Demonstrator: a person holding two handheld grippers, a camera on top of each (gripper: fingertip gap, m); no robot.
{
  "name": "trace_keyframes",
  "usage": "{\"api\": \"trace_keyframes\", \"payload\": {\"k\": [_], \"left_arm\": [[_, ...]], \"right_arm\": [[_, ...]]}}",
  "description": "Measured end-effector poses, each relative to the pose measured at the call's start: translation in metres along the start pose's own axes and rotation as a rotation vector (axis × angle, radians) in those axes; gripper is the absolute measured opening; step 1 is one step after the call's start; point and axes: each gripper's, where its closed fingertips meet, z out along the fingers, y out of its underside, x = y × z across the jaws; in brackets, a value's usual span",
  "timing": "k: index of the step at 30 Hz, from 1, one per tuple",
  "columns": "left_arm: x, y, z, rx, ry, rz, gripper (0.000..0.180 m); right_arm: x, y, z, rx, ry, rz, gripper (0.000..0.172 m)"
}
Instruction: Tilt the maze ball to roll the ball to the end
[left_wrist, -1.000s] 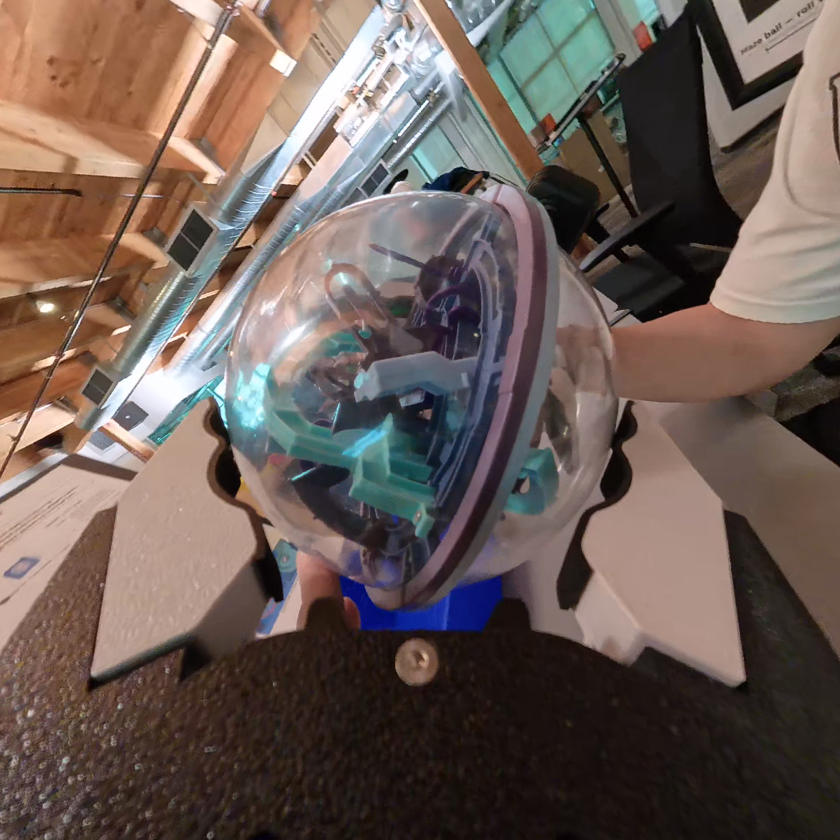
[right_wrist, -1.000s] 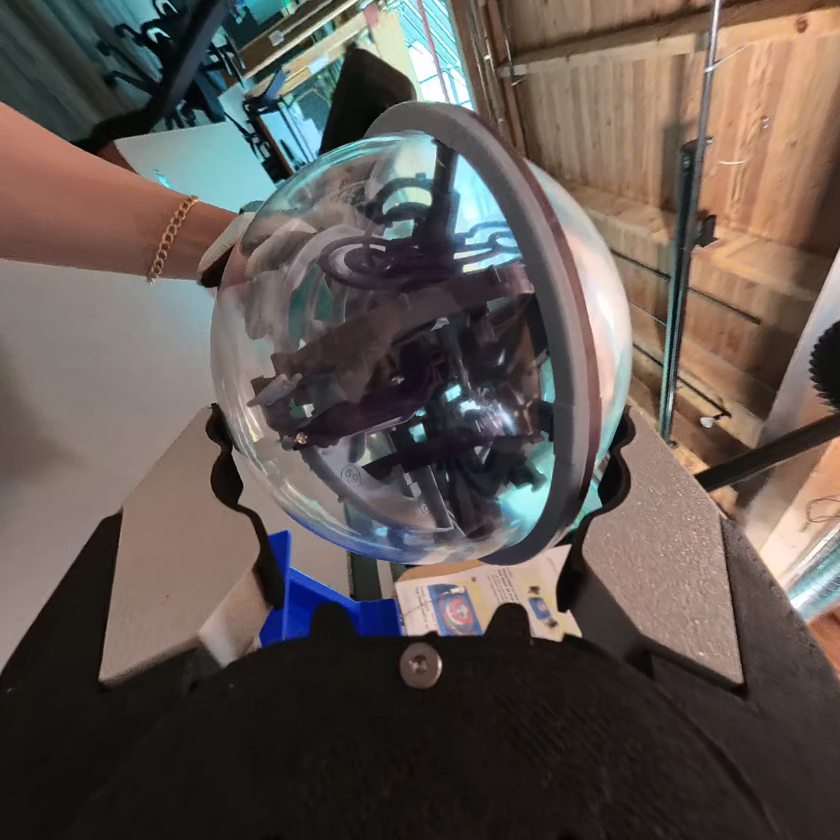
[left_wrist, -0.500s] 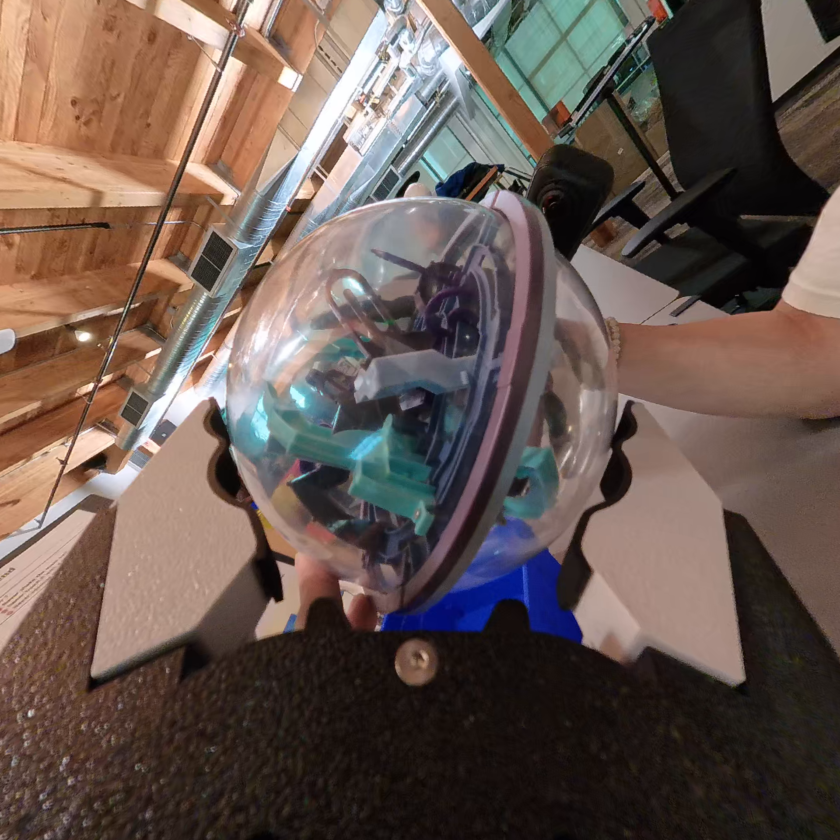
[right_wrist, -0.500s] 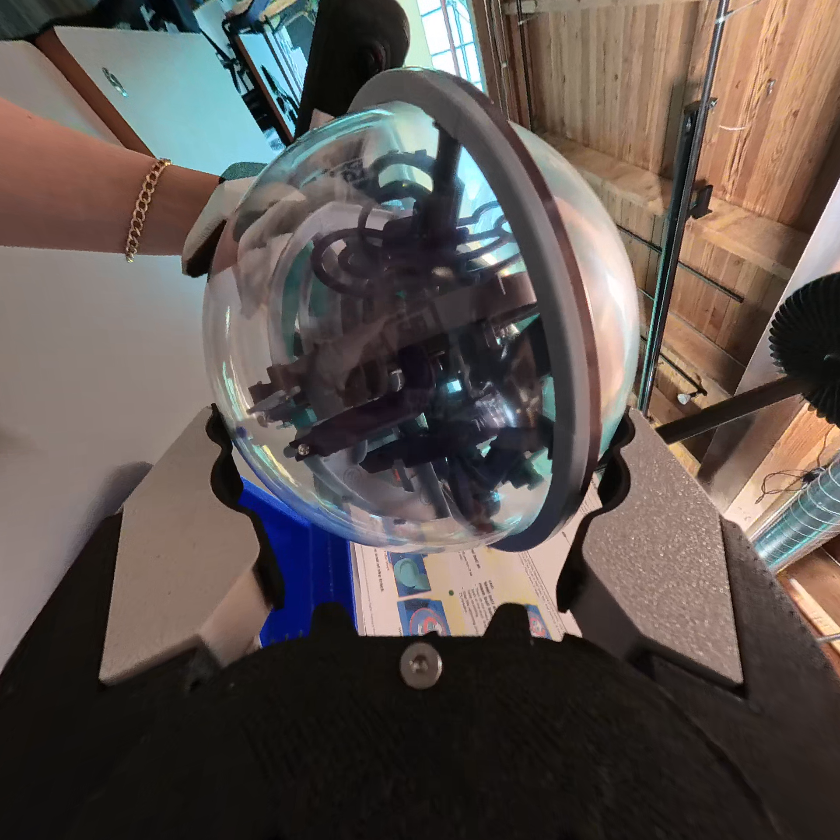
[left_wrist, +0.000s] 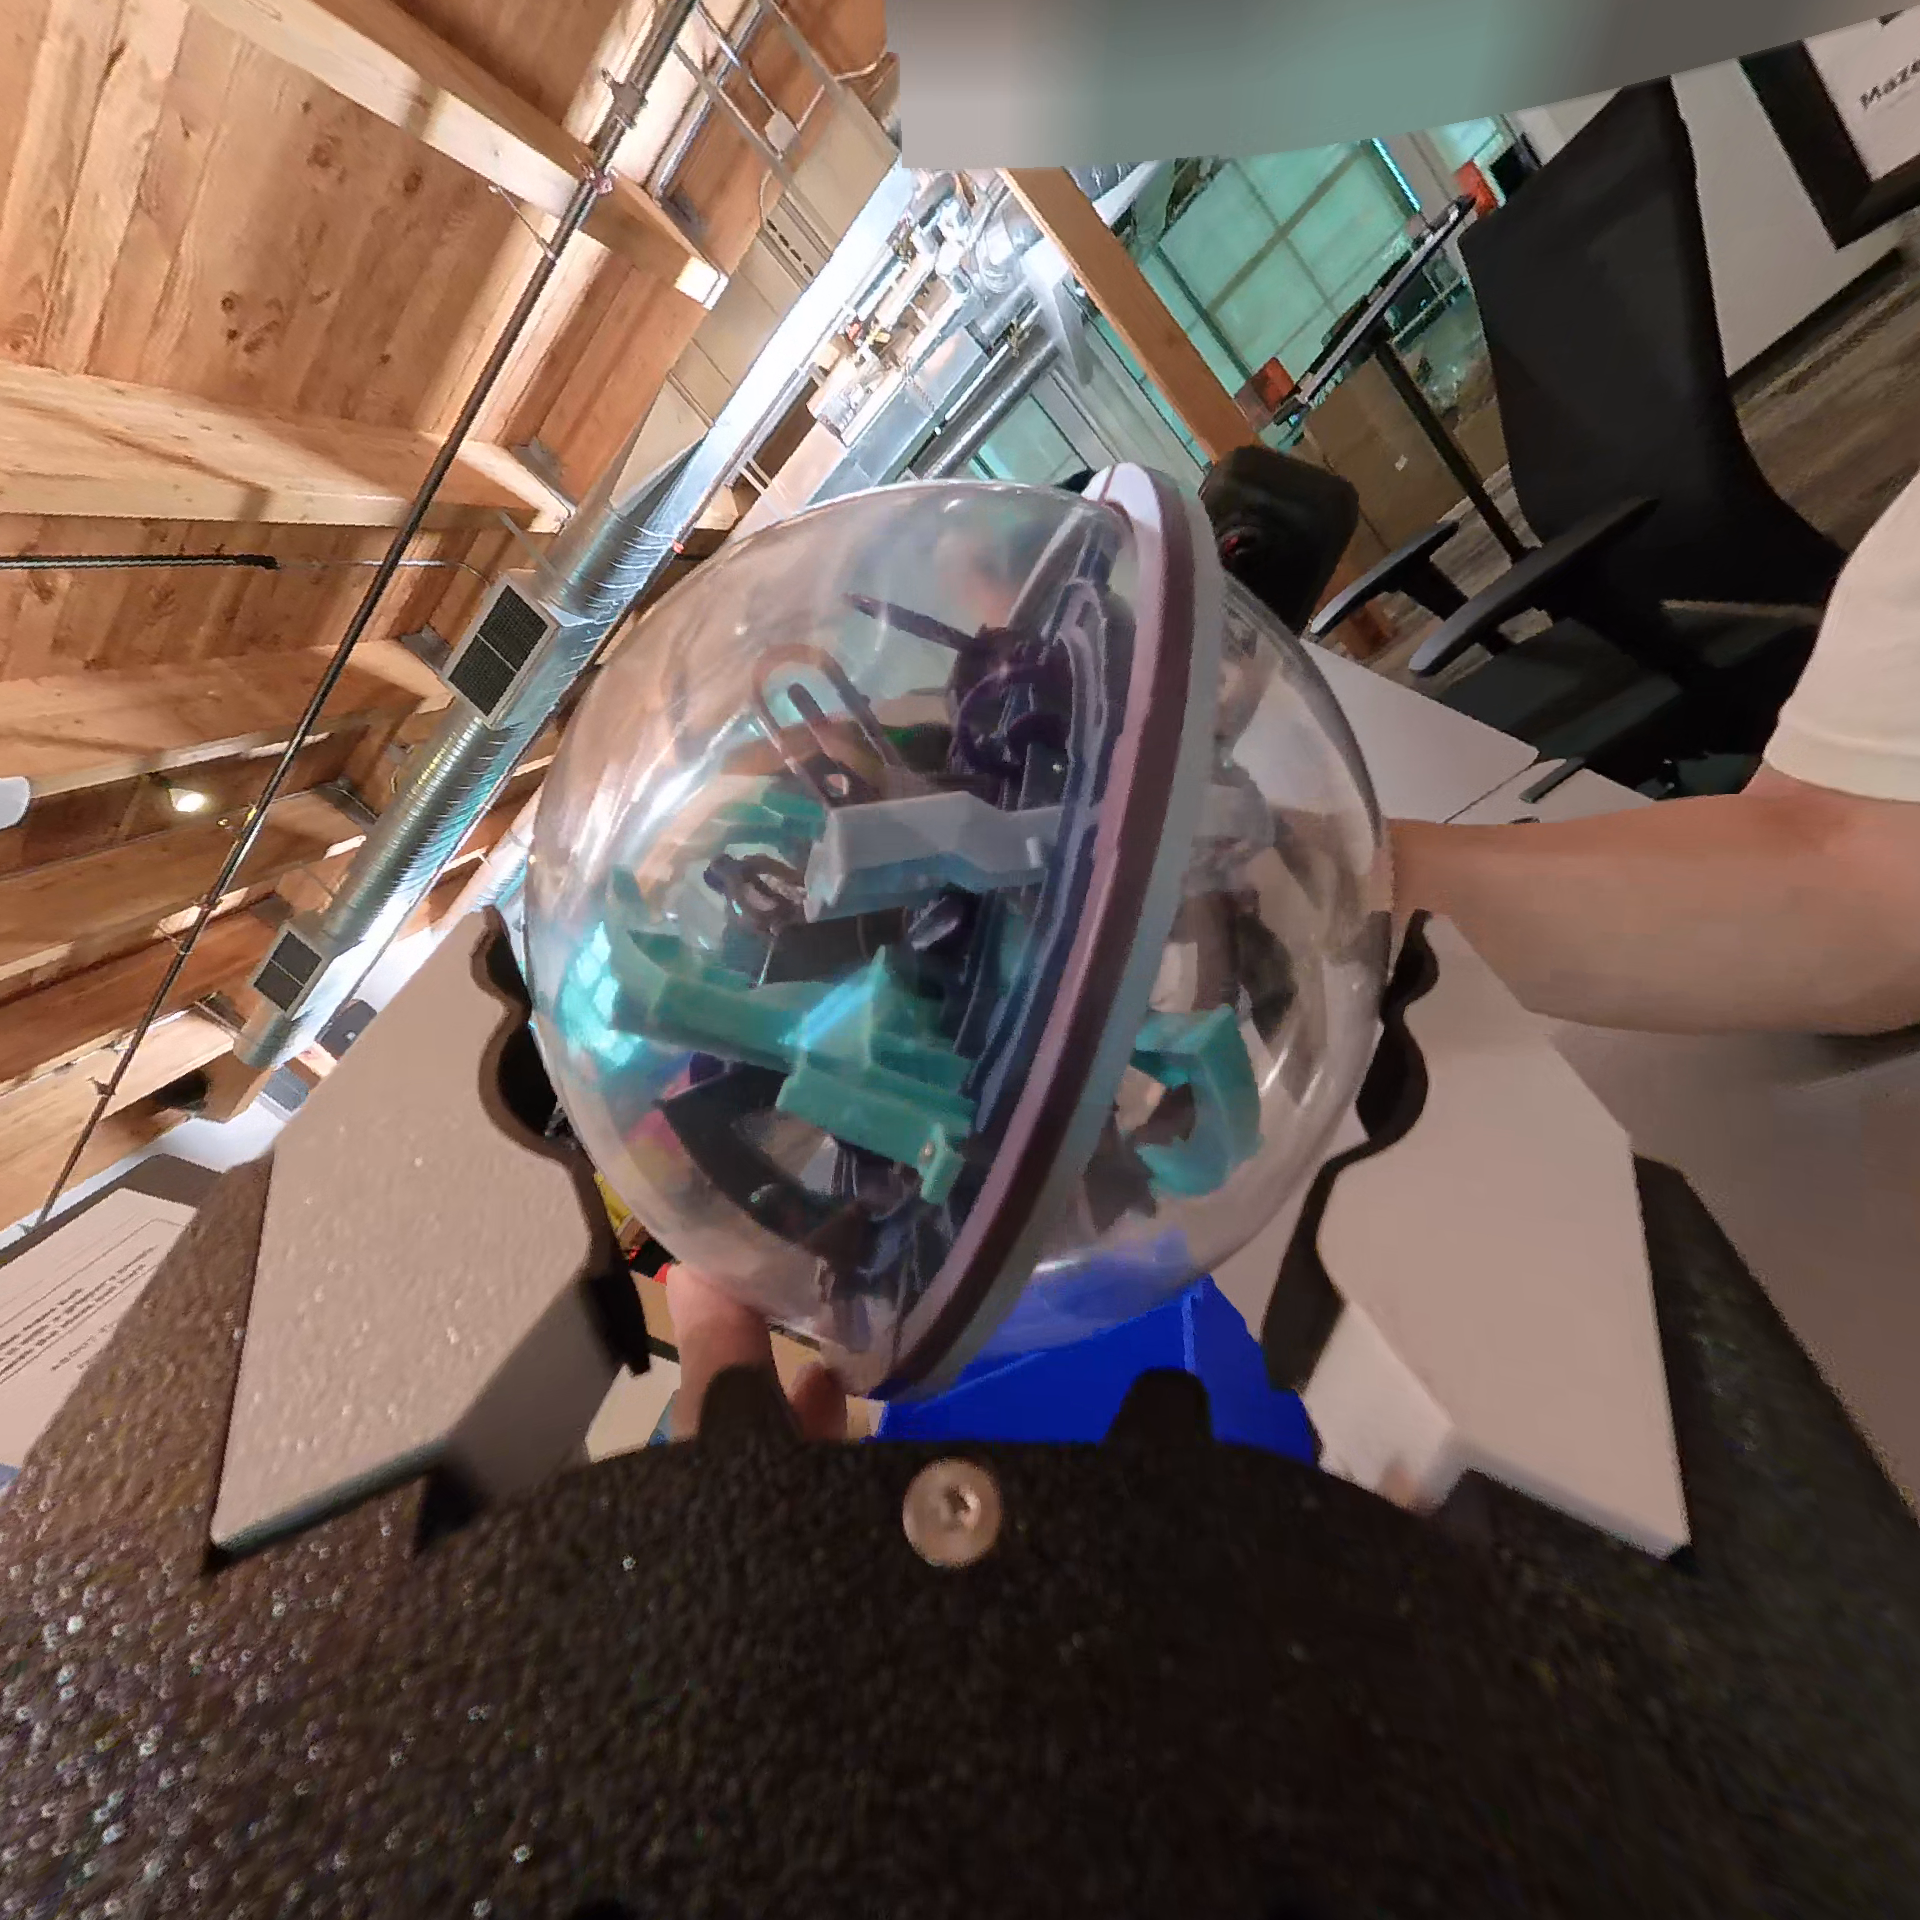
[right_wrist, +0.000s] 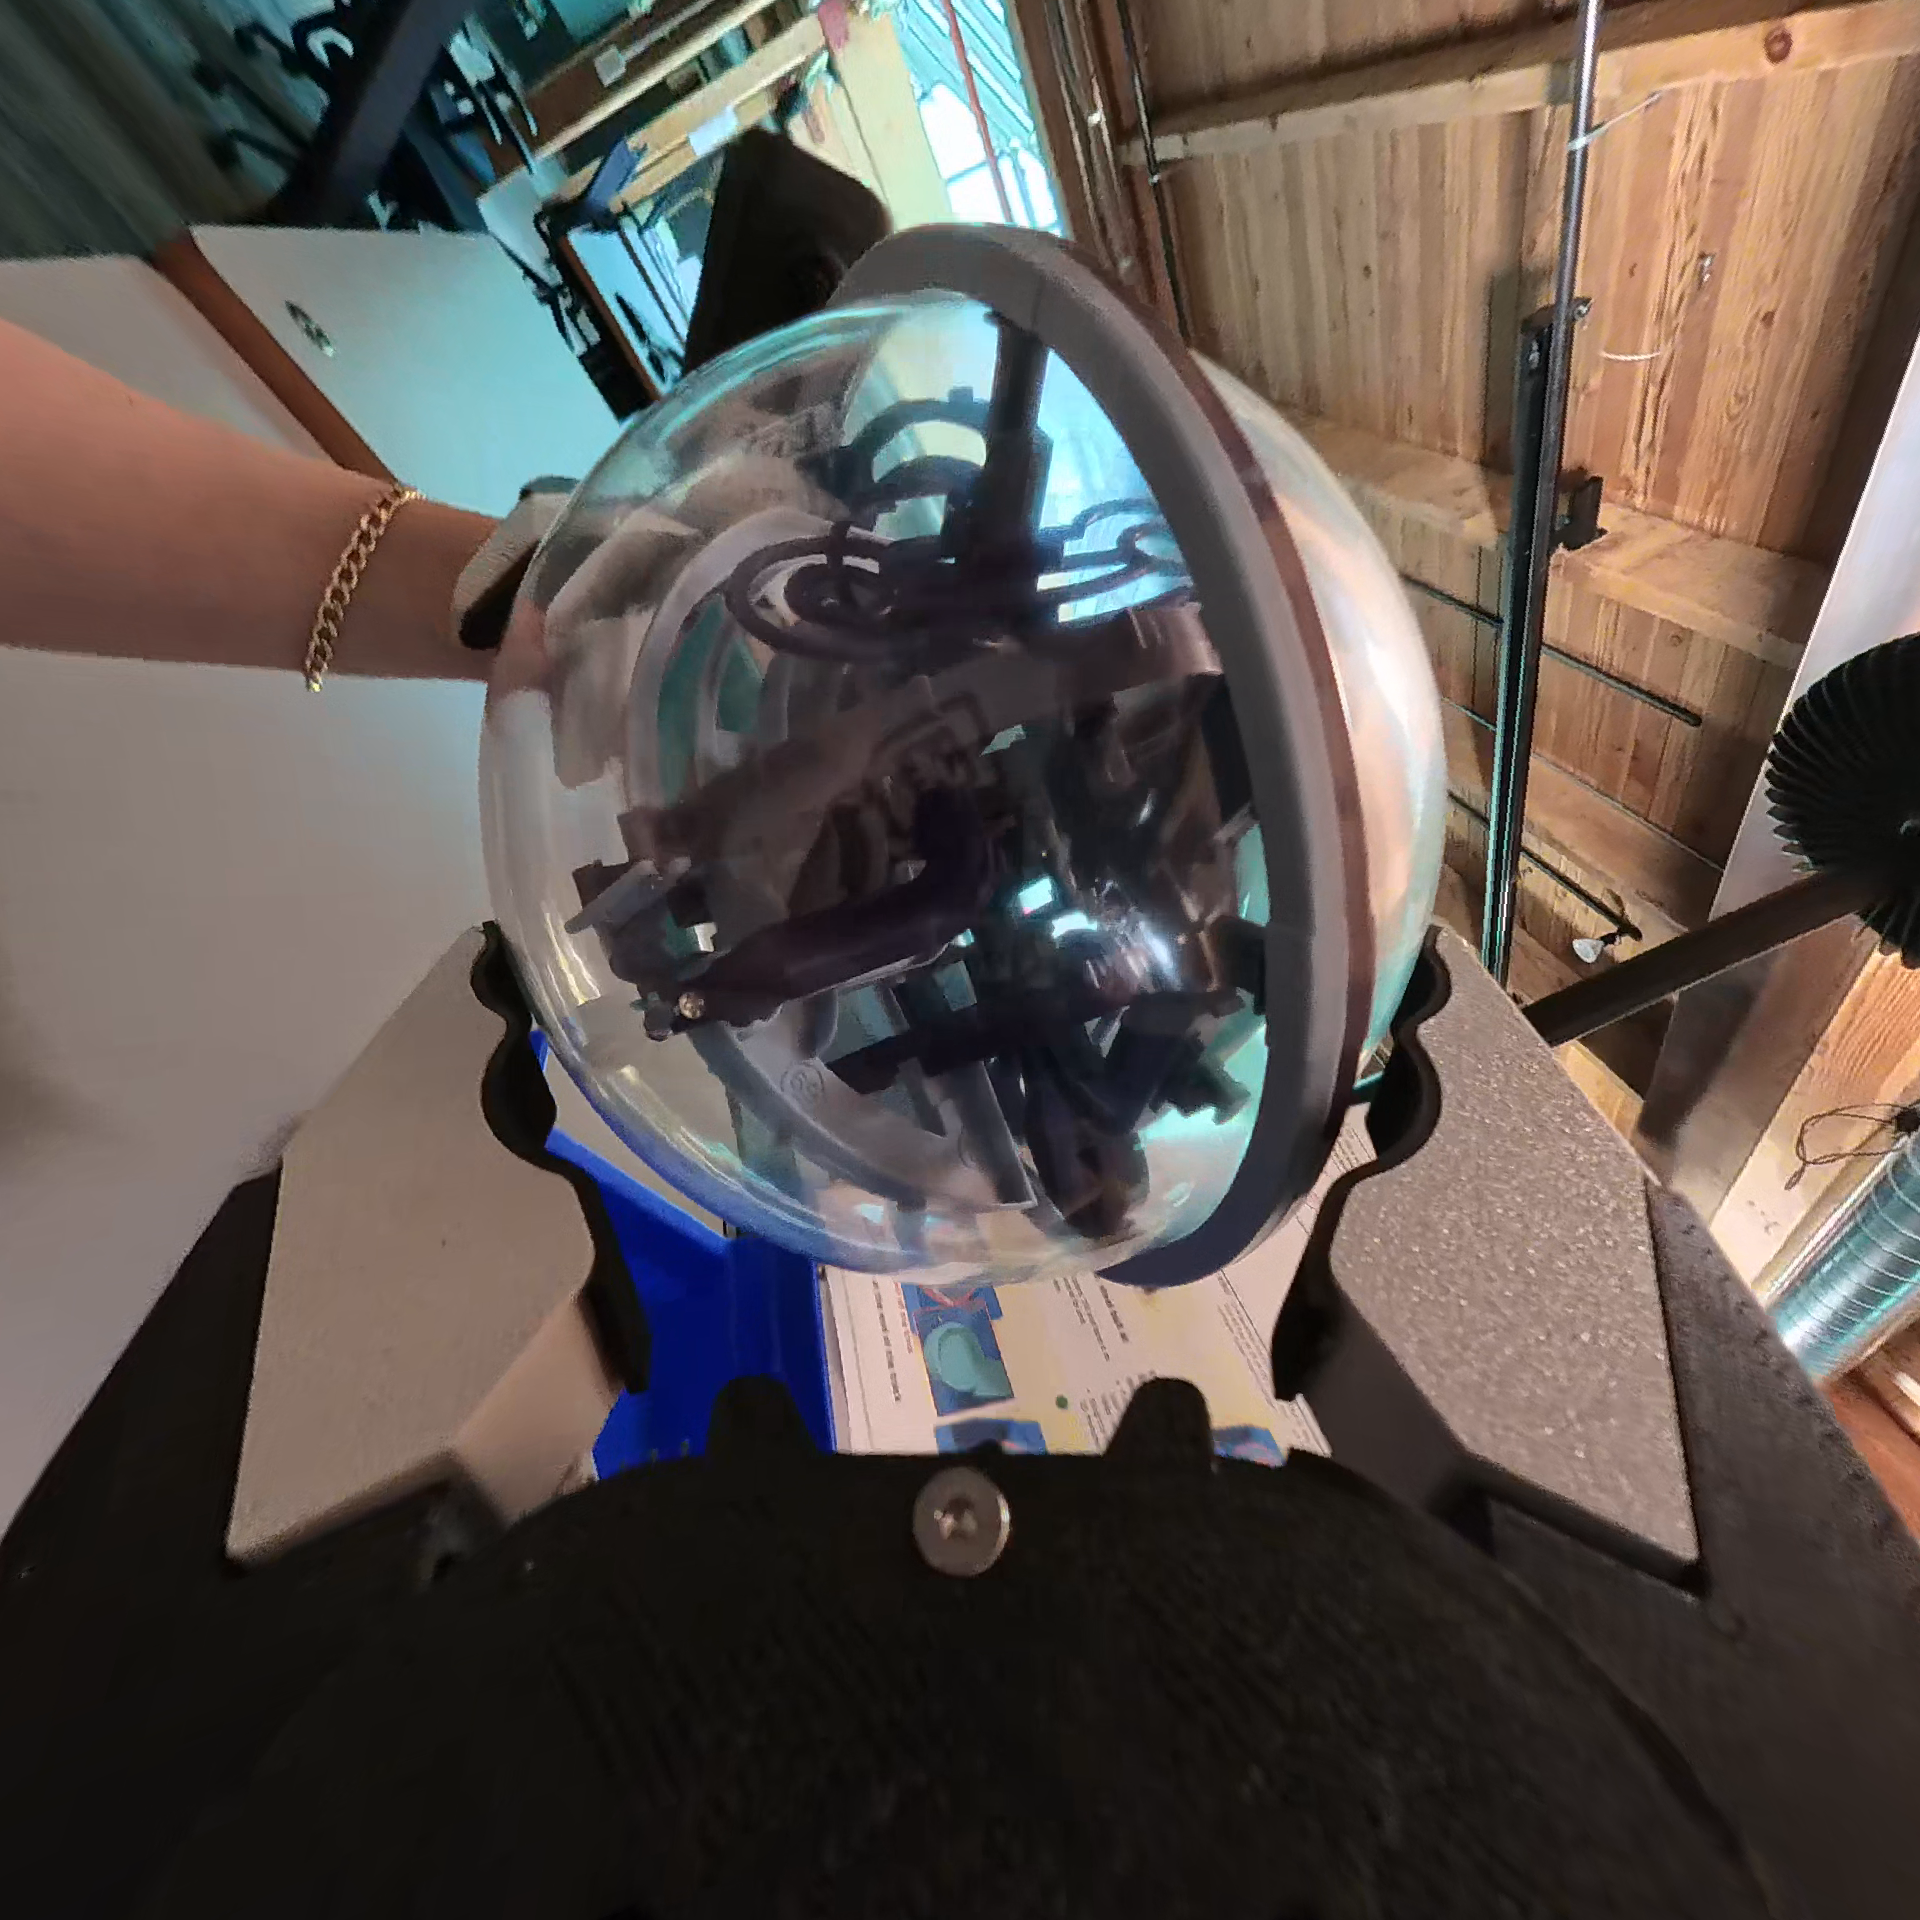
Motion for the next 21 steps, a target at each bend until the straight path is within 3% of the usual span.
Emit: {"api": "trace_keyframes", "payload": {"k": [10,21], "left_arm": [[0.007,-0.003,-0.001,-0.045,0.007,0.050,0.158],[0.000,-0.011,-0.010,-0.018,-0.018,-0.162,0.157]], "right_arm": [[-0.004,-0.010,0.000,-0.040,-0.007,-0.109,0.158],[-0.009,-0.010,0.013,-0.021,0.005,-0.086,0.158]]}}
